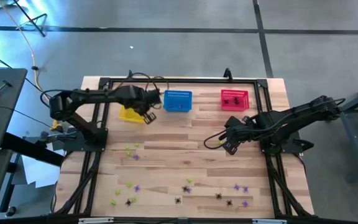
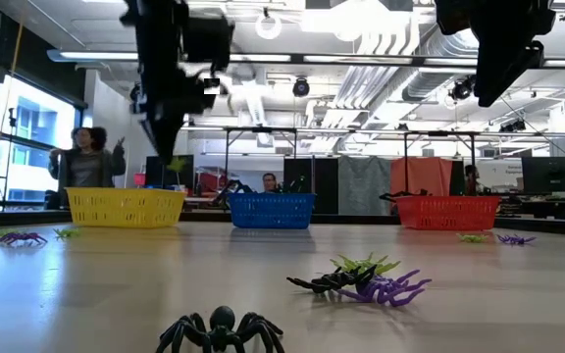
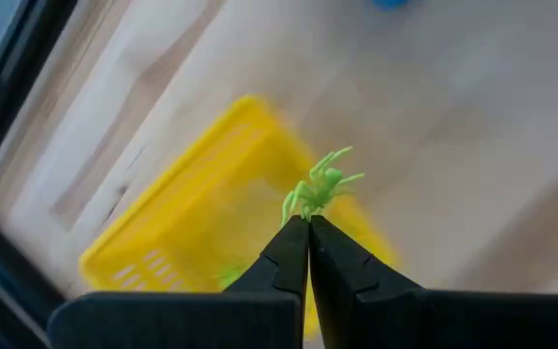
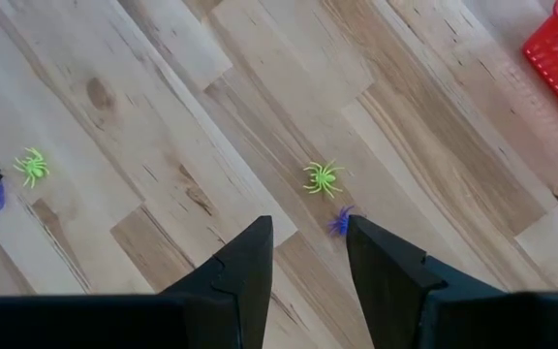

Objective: Sort Halloween decoration
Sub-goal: Put the green spider toy into the yellow bin

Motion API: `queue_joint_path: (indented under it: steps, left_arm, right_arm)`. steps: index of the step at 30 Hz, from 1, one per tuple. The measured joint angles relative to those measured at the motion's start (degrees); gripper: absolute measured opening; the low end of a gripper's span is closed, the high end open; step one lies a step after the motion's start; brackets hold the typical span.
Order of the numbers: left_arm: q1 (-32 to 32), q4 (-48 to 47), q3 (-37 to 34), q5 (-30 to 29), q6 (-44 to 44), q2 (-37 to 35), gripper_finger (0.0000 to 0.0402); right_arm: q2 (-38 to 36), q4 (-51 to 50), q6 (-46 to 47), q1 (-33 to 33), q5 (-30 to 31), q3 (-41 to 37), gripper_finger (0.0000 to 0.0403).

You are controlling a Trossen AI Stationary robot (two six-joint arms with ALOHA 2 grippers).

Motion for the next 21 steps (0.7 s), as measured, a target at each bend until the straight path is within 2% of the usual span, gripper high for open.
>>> queue_joint_path:
  steps: [7,14,21]
  left_arm:
    - [8.58,0.19,-6.2,0.53,-1.43,0.12,0.0]
    - [9.1,0.6,-6.98,0.39,-1.43,0.1,0.0006]
    - [8.68,0.27,-6.98,-1.83,-0.92,0.1,0.0056]
  right_arm:
    - [0.0,0.03,0.0,0.0,-0.01,0.0,0.013]
    - [0.0,0.17,0.0,-0.01,0.0,0.0,0.013]
    - [0.0,0.2,0.0,-0.01,0.0,0.0,0.013]
